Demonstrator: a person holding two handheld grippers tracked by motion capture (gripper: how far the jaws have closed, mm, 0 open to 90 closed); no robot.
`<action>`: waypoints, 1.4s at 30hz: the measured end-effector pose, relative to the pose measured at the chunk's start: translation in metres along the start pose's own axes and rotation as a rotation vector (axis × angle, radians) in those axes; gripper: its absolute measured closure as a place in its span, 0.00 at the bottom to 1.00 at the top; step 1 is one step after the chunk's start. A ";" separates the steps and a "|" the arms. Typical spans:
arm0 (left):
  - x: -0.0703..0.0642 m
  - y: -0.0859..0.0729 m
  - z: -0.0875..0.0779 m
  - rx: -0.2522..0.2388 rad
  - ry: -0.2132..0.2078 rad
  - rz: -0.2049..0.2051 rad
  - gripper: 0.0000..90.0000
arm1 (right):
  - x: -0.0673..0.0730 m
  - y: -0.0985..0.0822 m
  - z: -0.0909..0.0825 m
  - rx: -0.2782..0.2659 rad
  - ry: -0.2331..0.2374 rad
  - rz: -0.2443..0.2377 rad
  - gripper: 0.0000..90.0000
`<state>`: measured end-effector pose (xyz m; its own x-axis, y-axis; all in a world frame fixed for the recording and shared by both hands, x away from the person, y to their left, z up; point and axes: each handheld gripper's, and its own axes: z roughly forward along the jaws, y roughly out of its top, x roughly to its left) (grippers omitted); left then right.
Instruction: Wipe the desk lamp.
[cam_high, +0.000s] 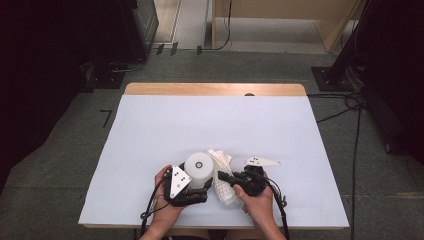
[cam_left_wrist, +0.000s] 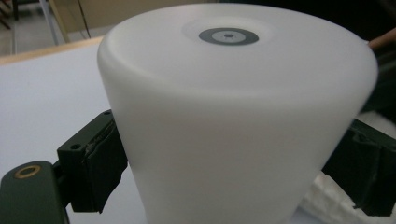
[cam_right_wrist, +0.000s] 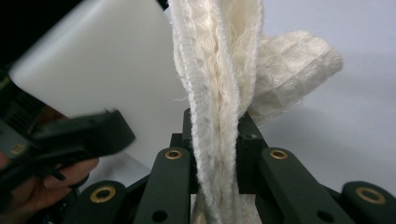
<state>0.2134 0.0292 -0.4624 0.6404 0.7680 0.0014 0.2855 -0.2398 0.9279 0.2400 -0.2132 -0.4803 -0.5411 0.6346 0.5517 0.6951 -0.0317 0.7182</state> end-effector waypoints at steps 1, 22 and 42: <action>0.000 0.001 -0.001 -0.008 -0.006 0.005 0.10 | 0.002 -0.001 0.002 0.007 0.007 -0.008 0.88; 0.002 -0.001 0.000 0.003 -0.041 0.042 0.10 | 0.026 0.020 -0.022 -0.071 0.026 -0.084 0.88; 0.014 0.006 -0.006 -0.049 -0.111 0.001 0.10 | 0.017 0.012 -0.008 -0.004 0.027 -0.065 0.88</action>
<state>0.2200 0.0420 -0.4551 0.7166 0.6965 -0.0364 0.2510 -0.2088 0.9452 0.2357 -0.2087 -0.4586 -0.5977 0.6143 0.5152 0.6564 0.0060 0.7544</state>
